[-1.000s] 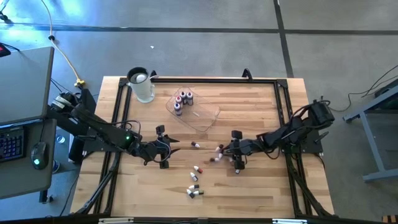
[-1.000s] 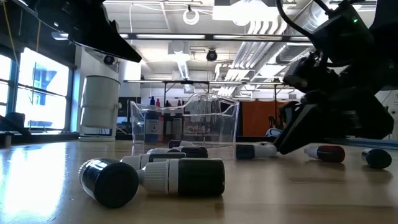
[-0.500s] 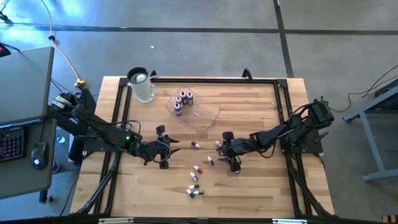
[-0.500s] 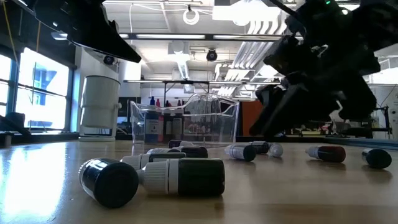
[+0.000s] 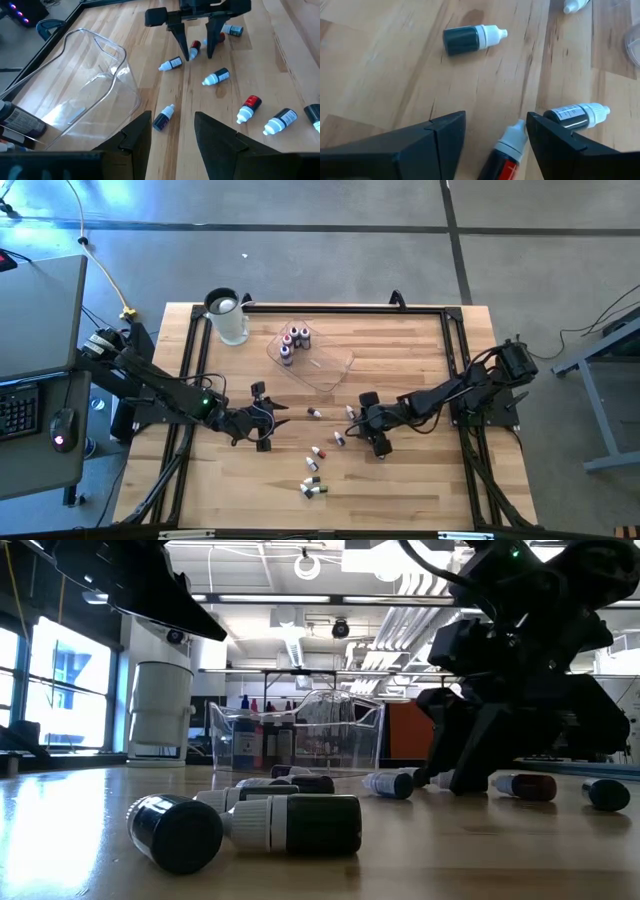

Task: Pick & Place food coloring
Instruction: Put the right small red food coloring bottle into the bin

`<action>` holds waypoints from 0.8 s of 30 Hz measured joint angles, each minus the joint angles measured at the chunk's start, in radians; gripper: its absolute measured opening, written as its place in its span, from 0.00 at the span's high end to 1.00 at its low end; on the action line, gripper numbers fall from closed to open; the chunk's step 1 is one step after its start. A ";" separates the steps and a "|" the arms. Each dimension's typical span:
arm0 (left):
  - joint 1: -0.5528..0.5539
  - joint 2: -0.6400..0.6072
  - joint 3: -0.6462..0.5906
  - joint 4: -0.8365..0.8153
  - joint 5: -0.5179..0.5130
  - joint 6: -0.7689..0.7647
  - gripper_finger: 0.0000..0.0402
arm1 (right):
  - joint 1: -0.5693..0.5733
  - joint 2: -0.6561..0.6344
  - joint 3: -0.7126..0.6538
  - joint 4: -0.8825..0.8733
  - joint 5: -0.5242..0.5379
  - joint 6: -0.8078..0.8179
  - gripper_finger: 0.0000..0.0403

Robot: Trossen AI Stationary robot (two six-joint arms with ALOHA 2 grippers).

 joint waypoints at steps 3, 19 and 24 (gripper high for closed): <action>0.000 0.000 0.000 0.000 0.000 0.000 0.64 | 0.000 0.000 0.000 -0.005 0.017 0.030 0.49; 0.000 0.000 0.001 -0.001 0.001 -0.003 0.64 | 0.000 -0.003 0.002 -0.094 0.048 0.221 0.55; 0.000 0.000 0.001 -0.001 0.001 -0.003 0.64 | 0.000 -0.003 0.001 -0.095 0.051 0.252 0.67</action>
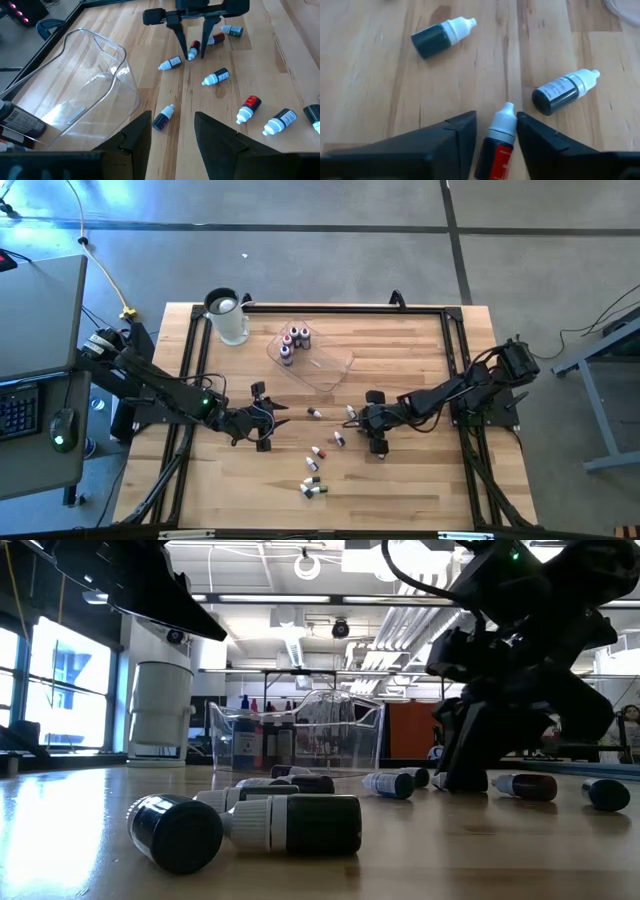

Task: Pick & Place food coloring
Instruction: Put the right small red food coloring bottle into the bin

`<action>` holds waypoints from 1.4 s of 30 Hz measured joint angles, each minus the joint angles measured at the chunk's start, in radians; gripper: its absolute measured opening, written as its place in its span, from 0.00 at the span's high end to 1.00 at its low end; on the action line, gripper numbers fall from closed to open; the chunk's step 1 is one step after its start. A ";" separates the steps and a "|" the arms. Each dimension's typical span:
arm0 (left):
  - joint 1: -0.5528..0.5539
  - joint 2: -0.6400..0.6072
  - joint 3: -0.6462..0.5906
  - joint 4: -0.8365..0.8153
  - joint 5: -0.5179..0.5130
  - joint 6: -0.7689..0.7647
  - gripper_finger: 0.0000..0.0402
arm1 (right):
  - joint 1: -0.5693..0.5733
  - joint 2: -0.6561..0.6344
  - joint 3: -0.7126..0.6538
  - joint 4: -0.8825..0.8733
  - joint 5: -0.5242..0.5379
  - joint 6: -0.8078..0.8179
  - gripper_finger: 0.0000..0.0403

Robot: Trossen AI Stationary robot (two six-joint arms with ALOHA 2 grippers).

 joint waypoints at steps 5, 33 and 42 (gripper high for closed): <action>0.000 0.000 0.000 0.000 0.000 0.000 0.64 | -0.001 0.002 -0.004 0.073 -0.029 0.044 0.78; 0.000 0.000 0.000 0.003 -0.002 -0.001 0.64 | -0.379 0.136 0.512 -0.076 0.086 -0.142 0.82; 0.000 0.000 0.000 0.003 -0.002 -0.004 0.64 | -0.453 0.231 0.586 -0.144 -0.025 -0.168 0.80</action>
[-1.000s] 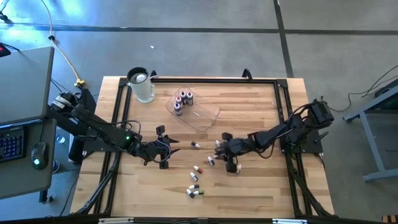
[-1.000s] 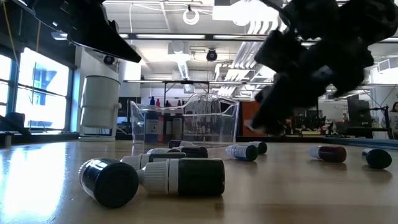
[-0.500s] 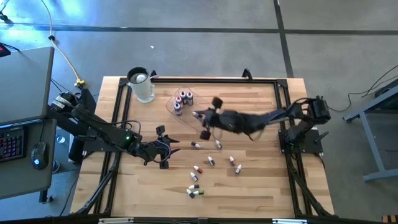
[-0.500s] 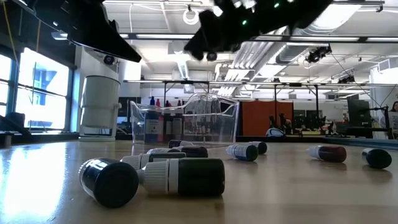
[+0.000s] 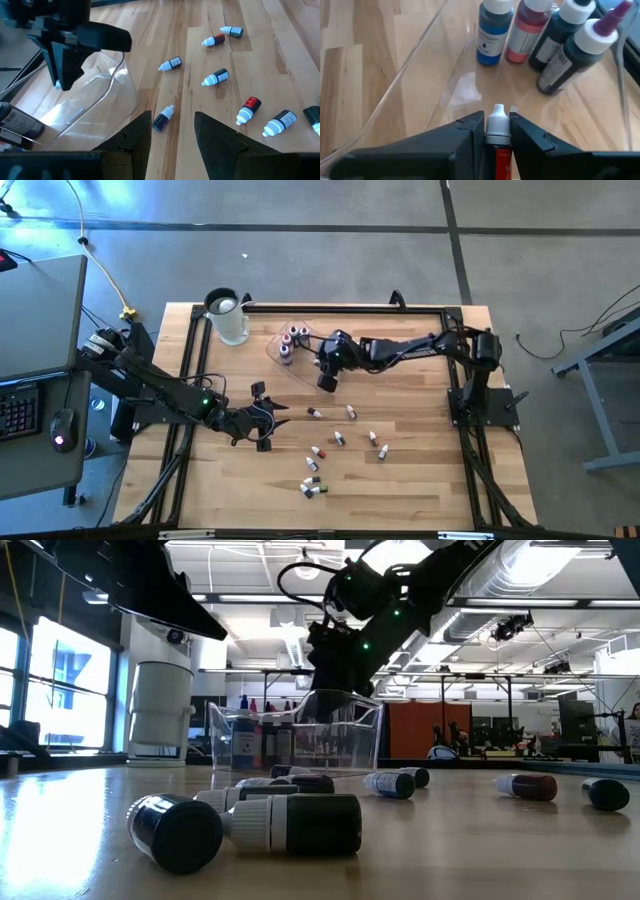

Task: Pick & Place food coloring
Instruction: Put the right small red food coloring bottle into the bin, then put the top small black food coloring bottle into the bin

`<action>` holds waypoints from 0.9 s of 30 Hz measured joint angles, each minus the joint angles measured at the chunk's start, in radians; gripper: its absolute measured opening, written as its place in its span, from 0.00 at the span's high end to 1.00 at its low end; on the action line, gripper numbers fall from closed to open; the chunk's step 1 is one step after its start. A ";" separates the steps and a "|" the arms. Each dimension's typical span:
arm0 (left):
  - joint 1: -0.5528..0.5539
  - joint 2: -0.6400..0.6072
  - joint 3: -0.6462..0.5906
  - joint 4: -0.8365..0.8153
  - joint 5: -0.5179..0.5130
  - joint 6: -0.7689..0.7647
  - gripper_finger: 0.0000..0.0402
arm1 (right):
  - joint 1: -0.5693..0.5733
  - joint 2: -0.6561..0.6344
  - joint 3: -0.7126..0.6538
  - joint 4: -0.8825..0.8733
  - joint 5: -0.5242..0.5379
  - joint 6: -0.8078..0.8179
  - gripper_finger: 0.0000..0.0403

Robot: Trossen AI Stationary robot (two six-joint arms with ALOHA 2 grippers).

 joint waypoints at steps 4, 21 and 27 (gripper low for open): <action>0.000 0.000 0.000 0.000 0.000 0.000 0.64 | 0.000 -0.002 0.000 0.005 0.004 -0.013 0.73; 0.000 0.000 0.000 -0.003 -0.001 -0.048 0.64 | 0.085 -0.136 -0.003 0.003 0.029 -0.109 0.64; 0.000 0.000 0.000 -0.005 0.003 -0.052 0.64 | 0.184 -0.247 -0.003 -0.023 0.074 -0.119 0.64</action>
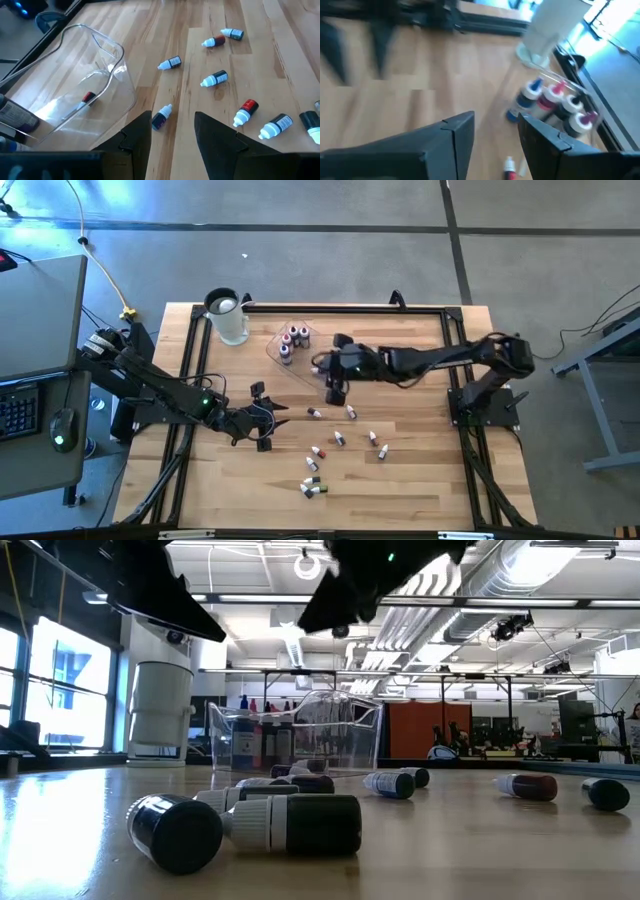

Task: Pick & Place food coloring
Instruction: Put the top small black food coloring bottle into the bin

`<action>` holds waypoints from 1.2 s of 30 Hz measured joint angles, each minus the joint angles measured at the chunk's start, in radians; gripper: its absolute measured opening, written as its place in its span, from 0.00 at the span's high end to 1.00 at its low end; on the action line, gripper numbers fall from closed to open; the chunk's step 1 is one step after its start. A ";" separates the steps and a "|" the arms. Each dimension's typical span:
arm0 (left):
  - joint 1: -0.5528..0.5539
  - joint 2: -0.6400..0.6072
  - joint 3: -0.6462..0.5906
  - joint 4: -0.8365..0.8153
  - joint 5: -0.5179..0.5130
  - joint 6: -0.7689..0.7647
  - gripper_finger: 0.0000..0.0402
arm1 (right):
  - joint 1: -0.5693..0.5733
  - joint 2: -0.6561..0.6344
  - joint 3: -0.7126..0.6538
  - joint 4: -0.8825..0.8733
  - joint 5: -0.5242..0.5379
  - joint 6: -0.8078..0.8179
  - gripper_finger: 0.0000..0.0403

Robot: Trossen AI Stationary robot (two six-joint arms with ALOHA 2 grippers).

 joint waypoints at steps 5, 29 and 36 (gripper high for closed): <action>0.000 0.000 0.000 -0.001 0.051 0.000 0.64 | 0.113 -0.056 0.001 -0.088 0.003 0.014 0.64; 0.000 0.000 0.000 -0.001 0.150 0.000 0.64 | 0.408 -0.045 -0.437 0.023 0.330 0.523 0.64; 0.000 0.000 0.000 -0.001 0.149 0.000 0.64 | 0.387 -0.045 -0.538 0.208 0.356 0.422 0.64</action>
